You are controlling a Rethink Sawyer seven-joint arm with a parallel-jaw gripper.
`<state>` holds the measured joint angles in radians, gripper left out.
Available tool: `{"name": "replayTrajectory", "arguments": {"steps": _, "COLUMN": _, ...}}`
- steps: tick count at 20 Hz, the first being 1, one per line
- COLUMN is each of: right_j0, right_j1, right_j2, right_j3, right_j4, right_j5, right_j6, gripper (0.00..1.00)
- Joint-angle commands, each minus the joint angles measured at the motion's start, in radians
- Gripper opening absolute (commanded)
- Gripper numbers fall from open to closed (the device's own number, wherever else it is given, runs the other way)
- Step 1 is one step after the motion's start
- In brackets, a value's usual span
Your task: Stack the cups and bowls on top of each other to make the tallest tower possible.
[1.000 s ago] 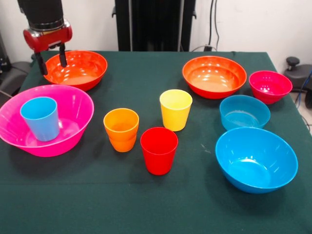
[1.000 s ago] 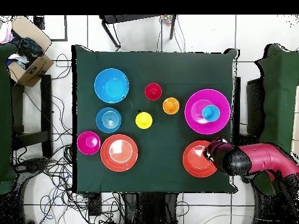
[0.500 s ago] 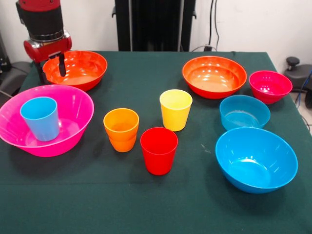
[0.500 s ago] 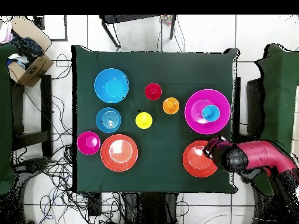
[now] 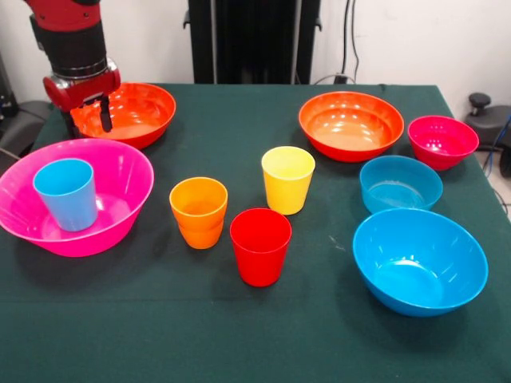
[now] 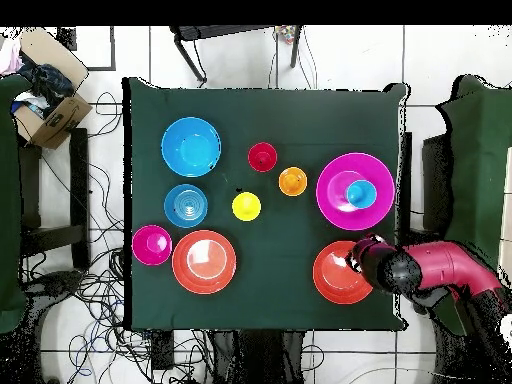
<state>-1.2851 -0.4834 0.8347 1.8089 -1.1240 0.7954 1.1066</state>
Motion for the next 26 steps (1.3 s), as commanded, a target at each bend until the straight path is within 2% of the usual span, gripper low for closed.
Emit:
{"name": "replayTrajectory", "arguments": {"steps": 1, "right_j0": 0.058, "right_j1": 0.057, "right_j2": -0.078, "right_j3": -0.105, "right_j4": -0.08, "right_j5": 0.007, "right_j6": -0.268, "gripper": 1.0}}
{"name": "replayTrajectory", "arguments": {"steps": 17, "right_j0": 0.064, "right_j1": 0.127, "right_j2": -0.106, "right_j3": -0.173, "right_j4": -0.085, "right_j5": 0.012, "right_j6": -0.33, "gripper": 1.0}}
{"name": "replayTrajectory", "arguments": {"steps": 26, "right_j0": 0.067, "right_j1": 0.133, "right_j2": -0.107, "right_j3": -0.184, "right_j4": -0.075, "right_j5": 0.036, "right_j6": -0.362, "gripper": 1.0}}
